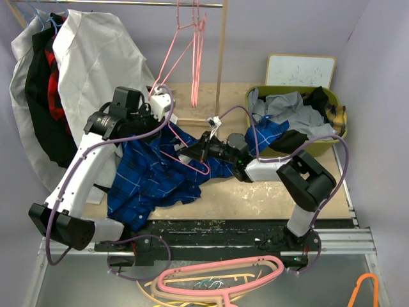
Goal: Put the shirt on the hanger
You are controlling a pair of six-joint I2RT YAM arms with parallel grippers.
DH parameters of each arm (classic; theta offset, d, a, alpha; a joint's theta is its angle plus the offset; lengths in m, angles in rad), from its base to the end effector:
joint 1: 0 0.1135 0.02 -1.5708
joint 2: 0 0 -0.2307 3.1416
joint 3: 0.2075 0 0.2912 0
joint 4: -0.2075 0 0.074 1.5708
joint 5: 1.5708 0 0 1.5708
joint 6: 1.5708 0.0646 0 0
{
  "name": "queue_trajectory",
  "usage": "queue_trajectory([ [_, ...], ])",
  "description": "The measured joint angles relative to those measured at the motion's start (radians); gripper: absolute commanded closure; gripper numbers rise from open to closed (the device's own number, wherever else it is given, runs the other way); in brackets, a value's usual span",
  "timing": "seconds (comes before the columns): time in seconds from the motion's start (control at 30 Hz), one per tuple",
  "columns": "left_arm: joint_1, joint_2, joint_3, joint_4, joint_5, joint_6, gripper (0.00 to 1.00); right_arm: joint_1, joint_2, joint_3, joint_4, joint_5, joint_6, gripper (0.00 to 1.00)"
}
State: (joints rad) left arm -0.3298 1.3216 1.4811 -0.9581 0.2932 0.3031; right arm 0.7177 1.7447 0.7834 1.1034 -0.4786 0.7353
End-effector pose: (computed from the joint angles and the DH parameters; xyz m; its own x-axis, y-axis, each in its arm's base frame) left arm 0.3059 -0.1244 0.3442 -0.4974 0.4723 -0.7277 0.6803 0.7329 0.0106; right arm 0.2835 0.2869 0.1600 -0.5428 0.3165 -0.7779 -0.7592 0.2111 0.6157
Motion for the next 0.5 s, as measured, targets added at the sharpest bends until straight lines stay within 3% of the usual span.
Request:
queue_trajectory([
  [0.2, 0.000, -0.005, -0.035, -0.011, 0.007, 0.004, 1.00, 0.000, 0.056, 0.045, 0.000, -0.016, 0.008, 1.00],
  [0.23, 0.000, -0.007, -0.039, -0.013, 0.012, 0.004, 0.94, 0.000, 0.058, 0.048, -0.002, -0.018, 0.009, 1.00],
  [0.27, 0.000, -0.008, -0.040, -0.016, 0.018, 0.004, 0.76, 0.000, 0.060, 0.050, 0.000, -0.021, 0.011, 1.00],
  [0.33, 0.001, -0.010, -0.040, -0.025, 0.047, 0.019, 0.10, 0.000, 0.061, 0.052, 0.001, -0.035, 0.011, 1.00],
  [0.37, 0.003, -0.011, -0.040, -0.035, 0.075, 0.034, 0.01, 0.000, 0.061, 0.052, 0.001, -0.039, 0.012, 1.00],
  [0.5, 0.053, -0.029, -0.045, -0.093, 0.251, 0.096, 0.01, 0.000, 0.061, 0.048, 0.004, -0.049, -0.006, 1.00],
])
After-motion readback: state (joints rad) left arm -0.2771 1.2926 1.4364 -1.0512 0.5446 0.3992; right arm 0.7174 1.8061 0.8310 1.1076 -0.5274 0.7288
